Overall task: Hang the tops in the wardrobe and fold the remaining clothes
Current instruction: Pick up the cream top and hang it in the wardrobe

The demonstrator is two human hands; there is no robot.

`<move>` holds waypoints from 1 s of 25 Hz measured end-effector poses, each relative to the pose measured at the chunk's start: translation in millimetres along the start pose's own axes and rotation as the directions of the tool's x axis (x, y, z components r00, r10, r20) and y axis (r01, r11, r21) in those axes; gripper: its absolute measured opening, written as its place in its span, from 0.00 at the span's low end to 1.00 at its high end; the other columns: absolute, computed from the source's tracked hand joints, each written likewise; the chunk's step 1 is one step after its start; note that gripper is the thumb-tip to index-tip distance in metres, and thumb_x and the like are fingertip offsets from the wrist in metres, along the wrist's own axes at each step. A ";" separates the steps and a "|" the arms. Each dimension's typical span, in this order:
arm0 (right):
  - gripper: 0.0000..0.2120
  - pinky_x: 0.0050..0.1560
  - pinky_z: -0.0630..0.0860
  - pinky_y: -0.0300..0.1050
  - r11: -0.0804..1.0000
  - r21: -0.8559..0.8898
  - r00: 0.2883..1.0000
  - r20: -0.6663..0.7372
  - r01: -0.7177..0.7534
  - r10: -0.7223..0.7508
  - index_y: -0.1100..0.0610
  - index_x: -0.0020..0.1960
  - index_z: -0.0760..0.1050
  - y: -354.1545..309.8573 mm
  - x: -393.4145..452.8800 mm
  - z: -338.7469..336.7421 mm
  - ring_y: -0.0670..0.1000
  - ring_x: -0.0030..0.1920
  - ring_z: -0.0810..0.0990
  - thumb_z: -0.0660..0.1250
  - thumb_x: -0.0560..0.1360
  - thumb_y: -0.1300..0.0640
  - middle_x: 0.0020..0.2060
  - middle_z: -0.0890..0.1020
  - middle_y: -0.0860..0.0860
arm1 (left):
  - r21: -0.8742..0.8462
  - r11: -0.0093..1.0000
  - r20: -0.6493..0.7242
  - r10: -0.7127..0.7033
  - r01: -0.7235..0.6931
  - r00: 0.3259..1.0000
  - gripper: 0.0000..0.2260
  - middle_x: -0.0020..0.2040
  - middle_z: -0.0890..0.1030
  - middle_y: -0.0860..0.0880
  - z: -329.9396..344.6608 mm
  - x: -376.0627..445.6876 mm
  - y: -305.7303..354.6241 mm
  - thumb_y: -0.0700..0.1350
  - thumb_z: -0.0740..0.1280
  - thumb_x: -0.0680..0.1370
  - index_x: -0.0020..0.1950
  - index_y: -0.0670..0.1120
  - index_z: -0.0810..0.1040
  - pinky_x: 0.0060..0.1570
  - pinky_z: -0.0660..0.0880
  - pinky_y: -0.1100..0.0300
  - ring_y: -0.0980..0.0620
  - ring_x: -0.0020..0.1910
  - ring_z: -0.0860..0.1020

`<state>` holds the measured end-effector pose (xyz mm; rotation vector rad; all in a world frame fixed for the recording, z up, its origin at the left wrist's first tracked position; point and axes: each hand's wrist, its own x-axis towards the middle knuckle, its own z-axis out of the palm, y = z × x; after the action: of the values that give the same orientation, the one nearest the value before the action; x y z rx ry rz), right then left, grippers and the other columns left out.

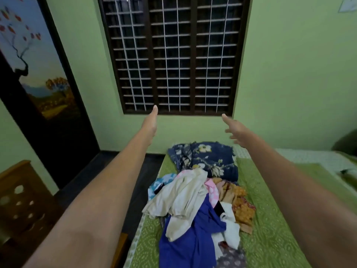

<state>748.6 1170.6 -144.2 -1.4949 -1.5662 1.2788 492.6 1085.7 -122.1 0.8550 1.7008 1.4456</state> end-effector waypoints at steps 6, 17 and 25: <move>0.21 0.36 0.71 0.42 0.975 -0.032 0.970 0.103 -0.218 0.220 0.65 0.68 0.67 129.0 74.7 58.9 0.52 0.38 0.77 0.60 0.81 0.52 0.52 0.78 0.59 | 0.060 0.959 0.004 -0.277 0.276 0.961 0.27 0.71 0.68 0.47 38.7 81.7 -158.7 0.60 0.53 0.81 0.73 0.44 0.63 0.56 0.72 0.51 0.43 0.67 0.69; 0.28 0.55 0.76 0.49 0.745 0.171 0.754 0.298 -0.645 0.585 0.62 0.74 0.56 378.8 170.0 230.2 0.61 0.53 0.80 0.63 0.78 0.66 0.67 0.70 0.63 | 0.211 0.724 0.037 -0.678 0.657 0.735 0.26 0.68 0.68 0.44 81.5 133.8 -477.6 0.43 0.66 0.78 0.74 0.43 0.62 0.56 0.76 0.49 0.45 0.62 0.71; 0.17 0.41 0.78 0.39 0.798 0.306 0.848 0.298 -0.519 0.438 0.67 0.61 0.71 386.7 212.7 262.6 0.49 0.39 0.78 0.69 0.75 0.62 0.47 0.79 0.56 | 0.412 0.792 0.137 -0.543 0.451 0.828 0.24 0.61 0.77 0.46 99.3 160.5 -499.8 0.45 0.73 0.73 0.67 0.41 0.72 0.58 0.73 0.57 0.46 0.59 0.76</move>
<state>616.5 1275.9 -629.2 -1.5900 -0.9854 1.9651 482.4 1199.7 -644.0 0.6604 1.8428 0.6413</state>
